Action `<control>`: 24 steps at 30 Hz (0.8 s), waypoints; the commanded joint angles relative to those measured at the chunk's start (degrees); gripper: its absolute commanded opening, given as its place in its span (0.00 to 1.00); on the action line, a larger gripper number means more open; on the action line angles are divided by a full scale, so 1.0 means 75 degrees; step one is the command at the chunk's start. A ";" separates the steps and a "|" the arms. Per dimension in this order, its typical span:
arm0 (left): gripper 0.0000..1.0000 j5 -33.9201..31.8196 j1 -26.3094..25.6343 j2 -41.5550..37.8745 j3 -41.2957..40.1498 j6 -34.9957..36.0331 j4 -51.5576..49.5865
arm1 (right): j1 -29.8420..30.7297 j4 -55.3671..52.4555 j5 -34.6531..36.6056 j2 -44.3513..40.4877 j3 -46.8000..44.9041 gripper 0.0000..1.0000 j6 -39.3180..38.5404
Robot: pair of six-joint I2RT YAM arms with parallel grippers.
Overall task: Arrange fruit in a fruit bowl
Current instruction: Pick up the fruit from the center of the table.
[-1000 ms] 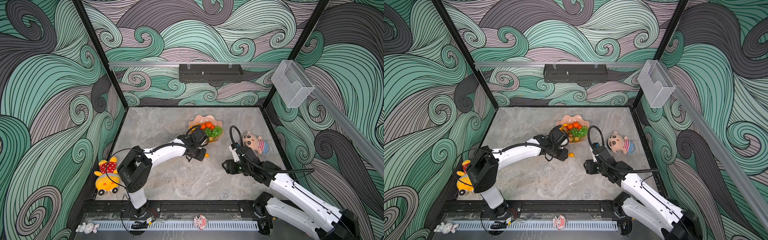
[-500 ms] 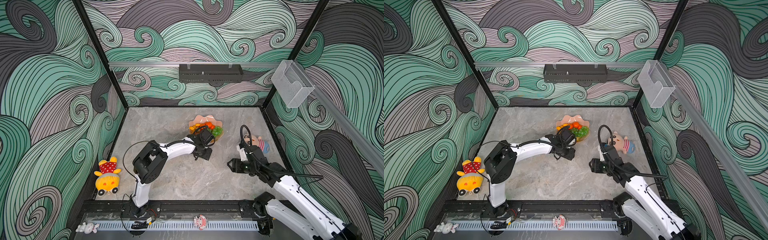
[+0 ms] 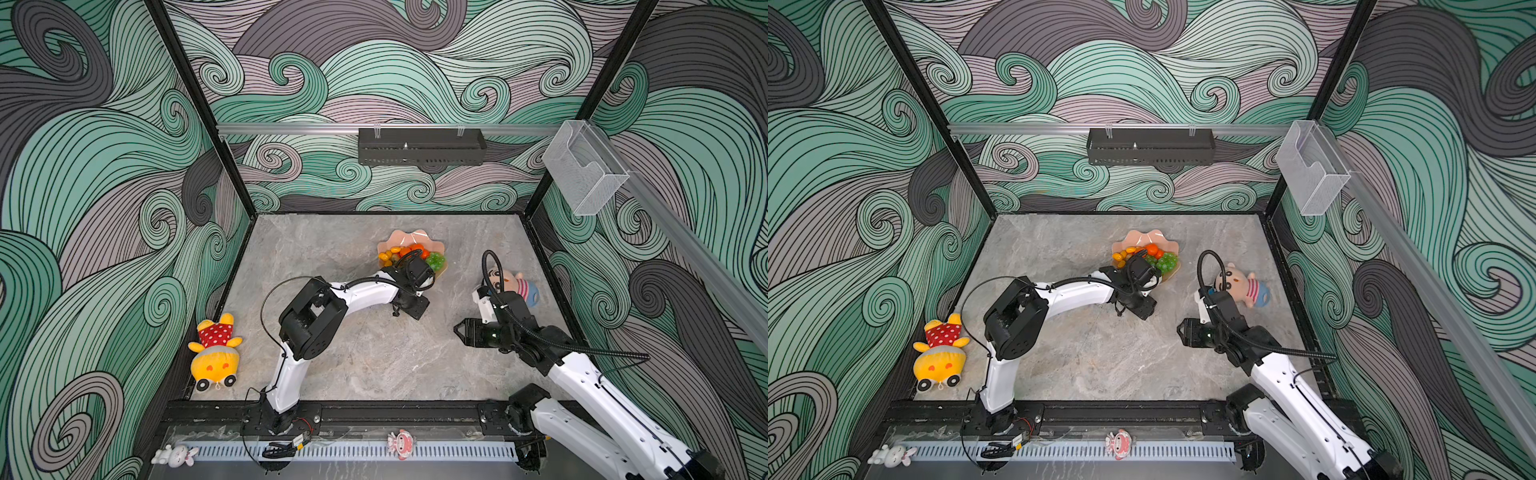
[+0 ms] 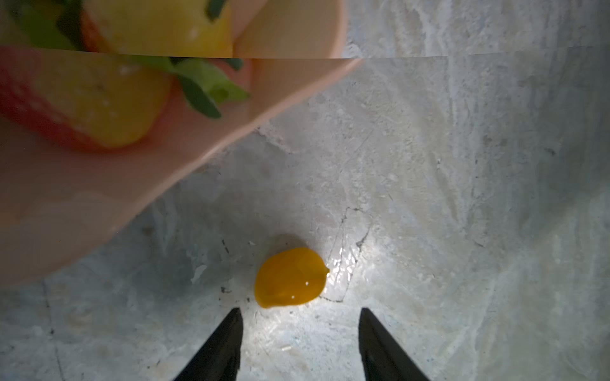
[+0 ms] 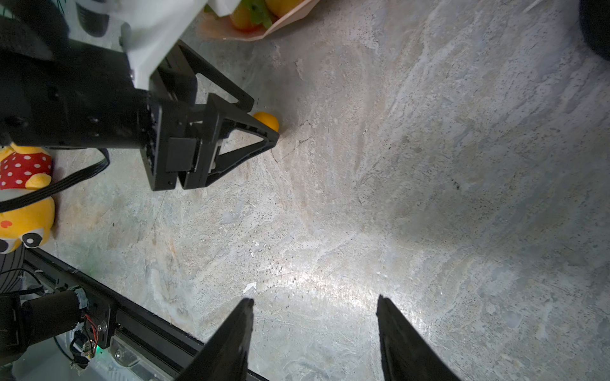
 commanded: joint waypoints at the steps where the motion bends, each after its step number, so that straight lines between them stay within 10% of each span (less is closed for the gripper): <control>1: 0.61 0.0135 -0.0076 0.0306 0.0399 0.0658 -0.0234 | -0.0028 -0.0117 -0.0091 -0.0052 0.0067 0.59 -0.0091; 24: 0.41 -0.0180 -0.0079 0.0470 0.0208 0.0599 -0.0605 | -0.0041 -0.0123 -0.0056 -0.0067 0.0108 0.58 -0.0073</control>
